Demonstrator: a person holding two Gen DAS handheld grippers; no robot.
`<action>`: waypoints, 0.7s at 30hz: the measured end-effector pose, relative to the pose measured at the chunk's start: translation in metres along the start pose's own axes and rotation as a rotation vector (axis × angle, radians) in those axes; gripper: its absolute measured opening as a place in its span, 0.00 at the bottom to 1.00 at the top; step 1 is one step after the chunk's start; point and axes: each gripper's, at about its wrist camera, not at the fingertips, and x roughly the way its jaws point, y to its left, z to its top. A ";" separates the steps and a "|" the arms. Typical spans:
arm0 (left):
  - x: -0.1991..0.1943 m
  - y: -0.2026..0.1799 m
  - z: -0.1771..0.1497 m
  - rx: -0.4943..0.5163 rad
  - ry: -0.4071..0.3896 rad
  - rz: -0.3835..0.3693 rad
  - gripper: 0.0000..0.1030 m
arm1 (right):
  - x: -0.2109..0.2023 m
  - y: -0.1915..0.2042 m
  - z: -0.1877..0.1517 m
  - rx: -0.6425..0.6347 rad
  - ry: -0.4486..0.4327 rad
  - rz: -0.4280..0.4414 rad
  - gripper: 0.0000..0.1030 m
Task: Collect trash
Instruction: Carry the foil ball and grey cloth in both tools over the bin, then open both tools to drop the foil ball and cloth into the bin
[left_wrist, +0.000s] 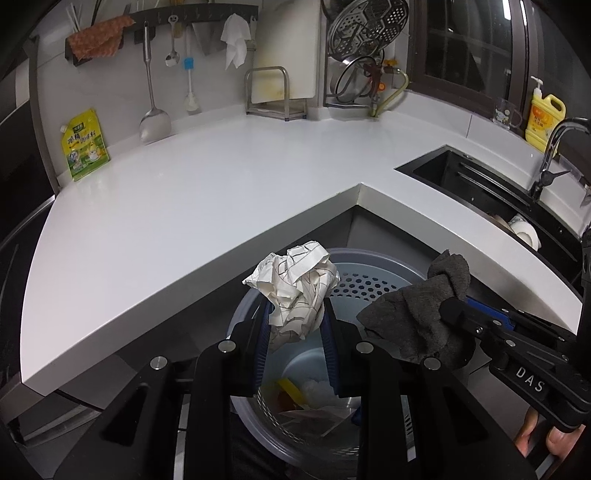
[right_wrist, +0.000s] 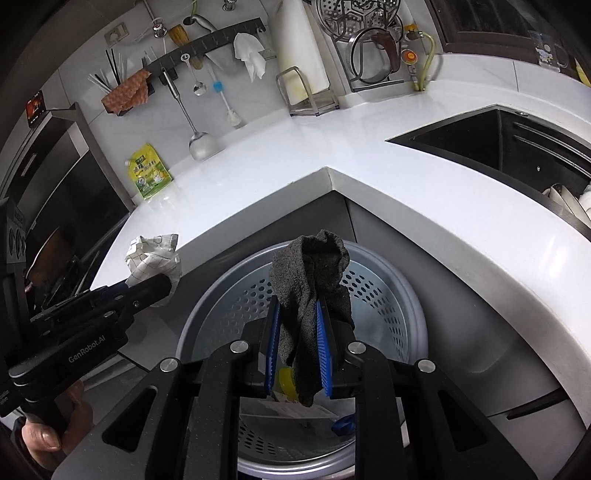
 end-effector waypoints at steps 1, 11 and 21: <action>0.000 0.000 -0.001 -0.001 0.004 -0.003 0.26 | 0.001 0.001 -0.001 -0.004 0.006 0.000 0.18; 0.004 0.002 -0.003 -0.004 0.019 -0.010 0.27 | 0.005 0.001 -0.005 -0.006 0.031 -0.003 0.18; 0.003 0.006 -0.003 -0.020 0.016 -0.013 0.47 | 0.004 -0.001 -0.005 -0.002 0.024 -0.007 0.23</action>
